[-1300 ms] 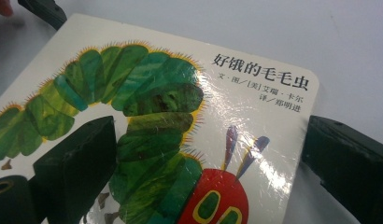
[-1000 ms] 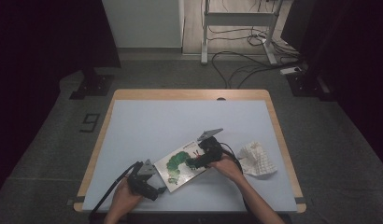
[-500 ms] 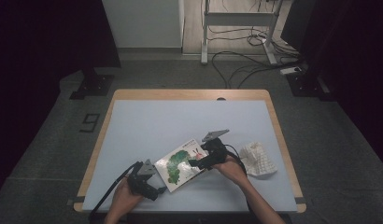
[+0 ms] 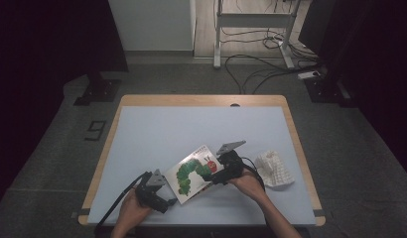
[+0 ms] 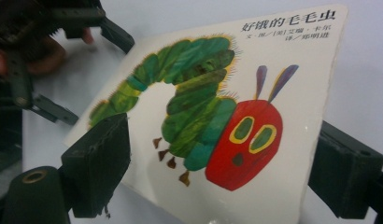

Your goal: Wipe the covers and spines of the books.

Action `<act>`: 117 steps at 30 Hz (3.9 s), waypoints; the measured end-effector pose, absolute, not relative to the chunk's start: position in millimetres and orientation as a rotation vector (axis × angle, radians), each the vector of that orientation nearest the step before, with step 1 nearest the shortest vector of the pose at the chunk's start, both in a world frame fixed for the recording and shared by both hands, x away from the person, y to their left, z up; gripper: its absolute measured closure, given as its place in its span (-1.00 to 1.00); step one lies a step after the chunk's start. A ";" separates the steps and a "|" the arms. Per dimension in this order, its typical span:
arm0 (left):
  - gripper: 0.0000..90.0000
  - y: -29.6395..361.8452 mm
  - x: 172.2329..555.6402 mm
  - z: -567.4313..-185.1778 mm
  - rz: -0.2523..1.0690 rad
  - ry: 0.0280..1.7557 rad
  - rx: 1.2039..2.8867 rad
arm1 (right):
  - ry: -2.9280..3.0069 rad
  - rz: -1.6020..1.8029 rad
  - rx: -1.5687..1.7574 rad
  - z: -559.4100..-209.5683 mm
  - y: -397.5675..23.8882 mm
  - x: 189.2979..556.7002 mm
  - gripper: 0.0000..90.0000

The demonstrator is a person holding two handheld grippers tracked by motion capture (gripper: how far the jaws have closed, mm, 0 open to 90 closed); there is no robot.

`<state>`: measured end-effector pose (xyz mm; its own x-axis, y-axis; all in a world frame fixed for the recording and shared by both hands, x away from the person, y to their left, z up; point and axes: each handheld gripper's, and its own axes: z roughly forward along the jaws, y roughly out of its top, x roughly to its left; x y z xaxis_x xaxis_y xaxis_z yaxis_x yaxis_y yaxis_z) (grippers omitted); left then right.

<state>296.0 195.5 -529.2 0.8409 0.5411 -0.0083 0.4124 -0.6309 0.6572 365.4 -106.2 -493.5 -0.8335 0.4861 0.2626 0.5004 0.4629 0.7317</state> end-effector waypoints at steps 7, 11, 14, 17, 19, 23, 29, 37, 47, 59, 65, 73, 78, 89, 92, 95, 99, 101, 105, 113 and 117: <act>-1.00 195.5 295.9 -529.2 0.249 0.690 2.340 | -2.730 -1.296 -0.835 -492.1 -108.4 373.1 -0.55; -1.00 195.5 295.8 -529.2 0.250 0.688 2.341 | -2.745 -1.285 -0.814 -489.4 -110.1 375.3 -0.39; -1.00 195.5 295.8 -529.2 0.249 0.688 2.342 | -2.763 -1.254 -0.786 -486.5 -112.0 376.3 -0.27; -1.00 195.5 295.7 -529.1 0.250 0.688 2.343 | -2.761 -1.247 -0.774 -482.8 -114.8 377.0 -0.16; -1.00 195.6 295.8 -529.1 0.249 0.688 2.343 | -2.765 -1.238 -0.764 -480.5 -116.4 376.5 -0.10; -1.00 195.7 295.9 -529.0 0.247 0.688 2.343 | -2.759 -1.231 -0.754 -478.4 -120.7 375.2 0.03; -1.00 195.6 295.8 -529.0 0.247 0.690 2.341 | -2.751 -1.245 -0.747 -478.0 -126.7 373.2 0.20; -1.00 196.7 295.8 -527.1 0.254 0.724 2.343 | -2.742 -1.291 -0.734 -479.4 -134.4 369.0 0.35; -1.00 204.6 298.1 -515.6 0.224 0.766 2.297 | -2.749 -1.324 -0.744 -484.1 -140.4 361.1 0.42; -1.00 196.0 301.9 -506.3 0.196 0.763 2.286 | -2.740 -1.362 -0.760 -488.4 -150.3 350.5 0.49; -0.99 190.7 304.1 -505.1 0.173 0.763 2.287 | -2.750 -1.377 -0.760 -487.4 -154.6 343.1 0.51; -0.88 180.4 305.8 -505.7 0.141 0.731 2.265 | -2.762 -1.379 -0.769 -491.6 -160.1 335.5 0.52; -0.64 176.3 301.5 -499.2 0.168 0.696 2.277 | -2.768 -1.377 -0.778 -494.7 -161.8 333.4 0.51; -0.43 175.5 297.7 -491.6 0.191 0.684 2.260 | -2.780 -1.346 -0.806 -502.2 -158.4 334.9 0.20; -0.37 176.4 297.2 -490.2 0.193 0.679 2.252 | -2.794 -1.361 -0.823 -498.7 -156.0 338.1 0.03; -0.28 177.4 297.0 -488.5 0.190 0.672 2.243 | -2.800 -1.381 -0.854 -494.0 -154.5 344.2 -0.10; -0.18 179.3 298.6 -486.0 0.172 0.678 2.220 | -2.797 -1.377 -0.899 -489.4 -149.3 354.7 -0.26; -0.07 181.0 299.8 -483.1 0.161 0.674 2.198 | -2.795 -1.361 -0.919 -488.5 -145.4 360.4 -0.29; 0.05 181.1 301.2 -478.3 0.159 0.663 2.192 | -2.759 -1.375 -0.923 -487.3 -138.6 368.7 -0.27; 0.20 180.4 303.8 -469.4 0.162 0.646 2.209 | -2.719 -1.418 -0.899 -482.2 -138.3 368.7 -0.07; 0.26 182.7 304.0 -464.8 0.170 0.645 2.199 | -2.705 -1.448 -0.892 -479.0 -144.4 367.3 0.05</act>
